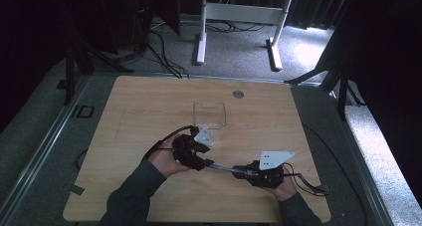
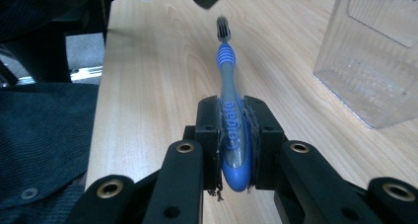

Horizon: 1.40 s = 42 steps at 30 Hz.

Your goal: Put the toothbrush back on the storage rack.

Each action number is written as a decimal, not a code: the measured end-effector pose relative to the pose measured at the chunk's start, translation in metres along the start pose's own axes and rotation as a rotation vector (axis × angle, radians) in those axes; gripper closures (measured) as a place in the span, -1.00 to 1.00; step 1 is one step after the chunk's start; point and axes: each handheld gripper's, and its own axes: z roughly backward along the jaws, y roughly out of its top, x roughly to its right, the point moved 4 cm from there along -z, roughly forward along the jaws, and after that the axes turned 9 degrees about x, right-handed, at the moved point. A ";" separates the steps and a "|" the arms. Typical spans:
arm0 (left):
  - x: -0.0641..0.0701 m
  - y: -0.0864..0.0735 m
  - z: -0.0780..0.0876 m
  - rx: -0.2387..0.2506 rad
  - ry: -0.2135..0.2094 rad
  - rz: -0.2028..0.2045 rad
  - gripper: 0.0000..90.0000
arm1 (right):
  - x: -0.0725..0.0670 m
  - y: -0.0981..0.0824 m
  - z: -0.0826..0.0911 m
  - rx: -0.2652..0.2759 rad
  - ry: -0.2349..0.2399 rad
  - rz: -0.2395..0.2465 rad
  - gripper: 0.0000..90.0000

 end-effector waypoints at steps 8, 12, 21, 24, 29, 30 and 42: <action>-0.006 -0.003 0.011 0.093 0.075 0.056 0.10 | 0.005 0.001 0.003 0.018 -0.063 -0.017 0.74; -0.007 -0.006 0.013 0.137 0.096 0.081 0.10 | 0.007 0.002 0.005 0.029 -0.093 -0.024 0.74; -0.009 -0.014 0.012 0.211 0.128 0.144 0.11 | 0.011 0.005 0.008 0.050 -0.147 -0.032 0.74; -0.009 -0.016 0.012 0.237 0.145 0.166 0.12 | 0.013 0.006 0.009 0.062 -0.175 -0.044 0.74; -0.009 -0.021 0.010 0.263 0.161 0.201 0.12 | 0.015 0.009 0.012 0.082 -0.204 -0.056 0.74; -0.009 -0.022 0.010 0.265 0.163 0.206 0.12 | 0.015 0.009 0.012 0.085 -0.208 -0.057 0.74; -0.005 -0.029 -0.003 0.290 0.146 0.285 0.12 | 0.016 0.013 0.016 0.124 -0.246 -0.066 0.74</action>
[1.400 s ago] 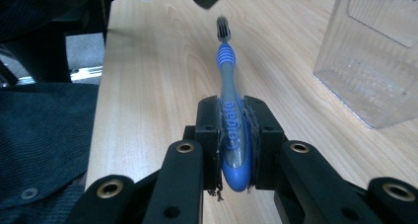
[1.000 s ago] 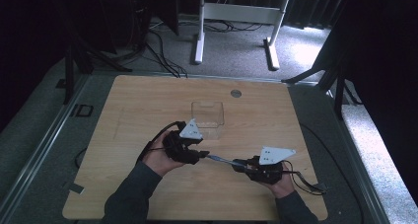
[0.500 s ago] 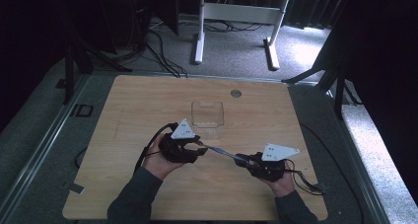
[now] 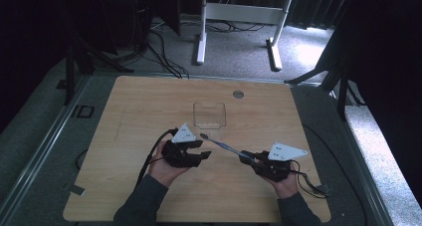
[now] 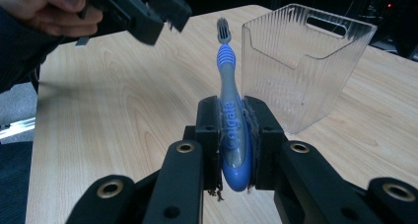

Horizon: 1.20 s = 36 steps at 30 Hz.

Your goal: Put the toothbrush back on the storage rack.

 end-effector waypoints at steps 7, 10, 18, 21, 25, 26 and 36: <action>0.001 -0.002 -0.006 0.004 -0.008 0.029 0.12 | -0.004 0.006 0.000 0.018 -0.008 0.015 0.74; 0.002 -0.001 -0.007 0.013 -0.014 0.040 0.12 | -0.004 0.008 0.000 0.027 -0.011 0.016 0.74; 0.004 0.001 -0.010 0.024 -0.028 0.049 0.07 | -0.008 0.014 0.001 0.055 -0.011 0.018 0.74; 0.005 0.002 -0.010 0.027 -0.034 0.054 0.04 | -0.008 0.015 0.001 0.058 -0.014 0.018 0.74; 0.006 0.004 -0.011 0.036 -0.043 0.056 0.04 | -0.010 0.017 0.000 0.062 -0.008 0.021 0.74; 0.006 0.005 -0.011 0.036 -0.046 0.057 0.04 | -0.010 0.017 0.000 0.065 -0.005 0.022 0.74; 0.010 0.008 -0.018 0.056 -0.087 0.091 0.01 | -0.012 0.020 0.000 0.077 -0.001 0.021 0.74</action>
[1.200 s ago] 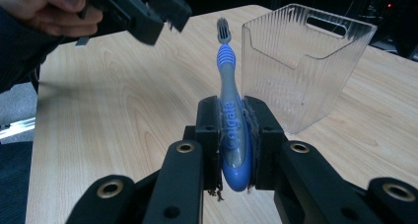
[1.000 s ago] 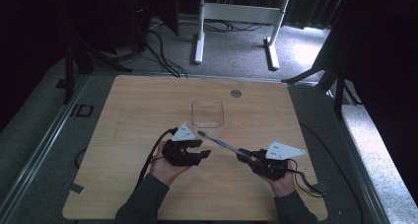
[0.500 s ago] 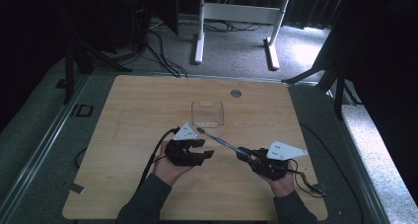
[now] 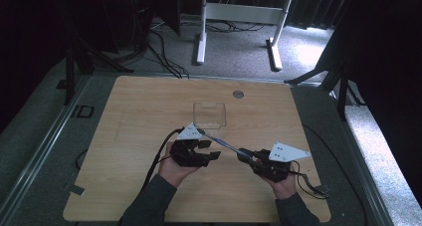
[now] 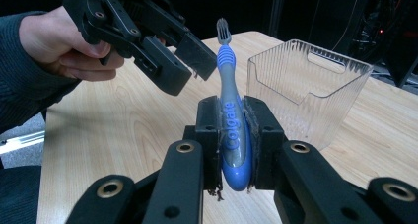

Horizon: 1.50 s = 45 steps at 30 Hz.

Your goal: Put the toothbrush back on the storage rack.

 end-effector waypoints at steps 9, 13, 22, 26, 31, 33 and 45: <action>0.002 0.003 -0.001 0.037 -0.040 0.042 0.01 | -0.002 0.001 0.000 0.002 0.006 0.002 0.74; 0.002 0.003 -0.002 0.038 -0.047 0.047 -0.01 | -0.002 0.001 0.000 0.008 0.004 0.003 0.74; 0.003 0.004 -0.007 0.053 -0.080 0.078 -0.07 | -0.003 0.002 0.000 0.022 0.016 0.003 0.74; 0.004 0.006 -0.008 0.064 -0.085 0.085 -0.07 | -0.003 0.001 0.000 0.024 0.023 0.001 0.74; 0.004 0.009 -0.007 0.089 -0.093 0.106 -0.05 | -0.003 -0.001 -0.001 0.017 0.033 0.001 0.74; 0.004 0.011 -0.006 0.103 -0.094 0.114 -0.03 | -0.004 -0.002 -0.002 0.012 0.036 0.004 0.74; 0.004 0.018 -0.002 0.185 -0.093 0.130 0.32 | -0.006 -0.012 -0.011 -0.048 0.041 0.022 0.73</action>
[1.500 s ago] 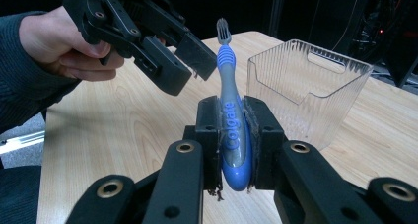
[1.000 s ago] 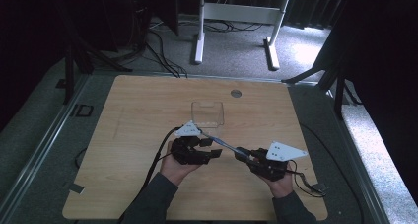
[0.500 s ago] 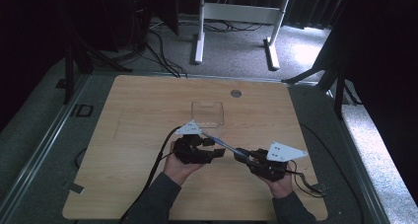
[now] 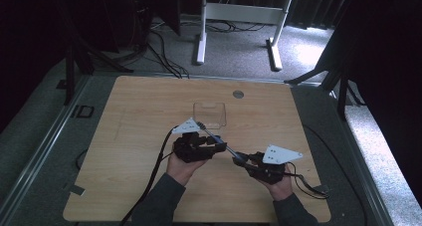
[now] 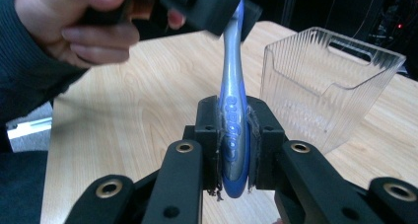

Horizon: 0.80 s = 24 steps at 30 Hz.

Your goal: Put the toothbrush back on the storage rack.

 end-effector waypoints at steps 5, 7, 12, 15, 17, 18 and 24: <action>0.004 0.004 0.001 0.019 -0.020 -0.008 0.57 | -0.001 -0.005 -0.005 -0.029 -0.009 0.012 0.70; 0.005 0.005 0.001 0.024 -0.034 -0.006 0.70 | -0.001 -0.006 -0.006 -0.034 -0.009 0.006 0.64; 0.008 0.004 0.001 0.012 -0.033 -0.029 0.76 | -0.001 -0.006 -0.008 -0.043 -0.005 0.006 0.65; 0.008 0.004 0.001 0.016 -0.019 -0.048 0.77 | -0.002 -0.006 -0.008 -0.038 -0.004 0.000 0.65; 0.008 0.005 0.001 0.021 -0.011 -0.049 0.77 | -0.002 -0.006 -0.008 -0.039 -0.007 0.003 0.64; 0.007 0.006 0.001 0.021 -0.006 -0.051 0.77 | -0.001 -0.006 -0.008 -0.039 -0.008 0.003 0.63; 0.004 0.008 0.003 0.017 0.019 -0.068 0.77 | 0.000 -0.006 -0.007 -0.041 -0.013 0.001 0.59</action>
